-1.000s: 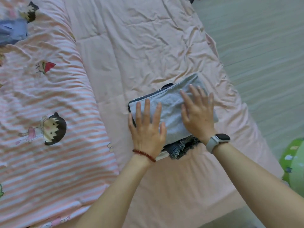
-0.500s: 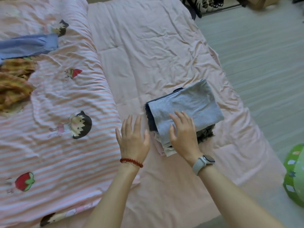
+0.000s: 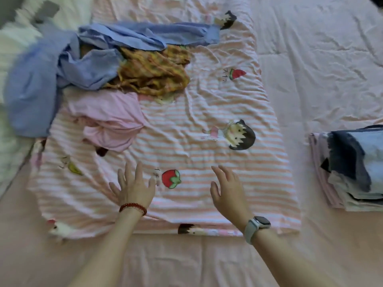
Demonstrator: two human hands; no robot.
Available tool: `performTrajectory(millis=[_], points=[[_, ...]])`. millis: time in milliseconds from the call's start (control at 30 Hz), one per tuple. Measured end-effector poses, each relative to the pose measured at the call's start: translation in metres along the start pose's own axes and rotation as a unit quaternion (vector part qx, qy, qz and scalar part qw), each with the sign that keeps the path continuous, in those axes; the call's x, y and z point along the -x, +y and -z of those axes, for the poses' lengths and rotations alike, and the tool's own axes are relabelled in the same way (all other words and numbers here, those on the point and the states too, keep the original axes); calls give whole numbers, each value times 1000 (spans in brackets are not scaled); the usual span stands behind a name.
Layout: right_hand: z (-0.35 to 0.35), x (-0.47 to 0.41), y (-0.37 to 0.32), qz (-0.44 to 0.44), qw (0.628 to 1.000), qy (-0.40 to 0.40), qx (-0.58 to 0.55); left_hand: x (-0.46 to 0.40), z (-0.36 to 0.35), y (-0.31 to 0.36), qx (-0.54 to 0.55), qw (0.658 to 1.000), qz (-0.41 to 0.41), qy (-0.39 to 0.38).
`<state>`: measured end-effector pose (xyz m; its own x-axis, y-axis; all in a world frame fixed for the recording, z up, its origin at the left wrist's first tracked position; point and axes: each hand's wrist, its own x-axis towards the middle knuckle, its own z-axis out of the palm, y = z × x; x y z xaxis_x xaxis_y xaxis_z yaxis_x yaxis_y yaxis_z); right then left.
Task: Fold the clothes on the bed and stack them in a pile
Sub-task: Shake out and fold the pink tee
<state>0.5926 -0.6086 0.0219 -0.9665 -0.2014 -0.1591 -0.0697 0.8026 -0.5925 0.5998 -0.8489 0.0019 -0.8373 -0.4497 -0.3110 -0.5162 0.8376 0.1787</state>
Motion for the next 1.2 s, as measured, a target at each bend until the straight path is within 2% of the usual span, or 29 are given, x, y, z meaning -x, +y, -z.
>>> performTrajectory(millis=[100, 167, 233, 300, 367, 500, 567, 600, 667, 733, 767, 833, 933, 1000, 1100, 1167, 1200], points=[[-41, -45, -50, 35, 998, -41, 25, -45, 15, -57, -42, 999, 13, -12], [-76, -82, -91, 66, 994, -60, 55, -69, 17, -103, -57, 996, 39, -60], [-104, -119, -125, 76, 992, -57, 80, -80, 8, -140, -39, 990, 52, -126], [-124, -156, -151, 87, 991, -27, 103, -79, -4, -164, -15, 987, 33, -158], [-141, -192, -175, 112, 984, -17, 138, -78, -14, -176, 9, 989, 15, -144], [-171, -249, -216, 87, 975, -83, 186, -79, -19, -183, 33, 992, -8, -126], [-178, -262, -227, 107, 968, -66, 216, -81, -15, -185, 59, 991, -13, -122], [-176, -263, -229, 119, 968, -51, 214, -82, -11, -185, 81, 990, -16, -113], [-166, -251, -225, 130, 981, -28, 140, -84, -1, -184, 184, 981, -19, -55], [-148, -219, -210, 142, 989, -9, 45, -80, 14, -180, 307, 951, 8, 31], [-138, -197, -199, 152, 988, 4, 16, -76, 21, -177, 335, 940, 10, 69], [-120, -146, -170, 148, 989, 17, -20, -70, 30, -167, 327, 935, -24, 132], [-93, -70, -120, 32, 995, 63, -71, -59, 35, -143, 291, 937, -114, 158], [-74, -28, -90, -44, 992, 81, -84, -52, 29, -123, 217, 951, -185, 123], [-44, 21, -54, -125, 984, 86, -94, -40, 13, -86, 81, 969, -228, -39], [-21, 46, -35, -151, 983, 47, -96, -29, 1, -61, 8, 950, -284, -130], [-8, 55, -26, -156, 983, 22, -96, -22, -3, -49, 24, 931, -326, -162]])
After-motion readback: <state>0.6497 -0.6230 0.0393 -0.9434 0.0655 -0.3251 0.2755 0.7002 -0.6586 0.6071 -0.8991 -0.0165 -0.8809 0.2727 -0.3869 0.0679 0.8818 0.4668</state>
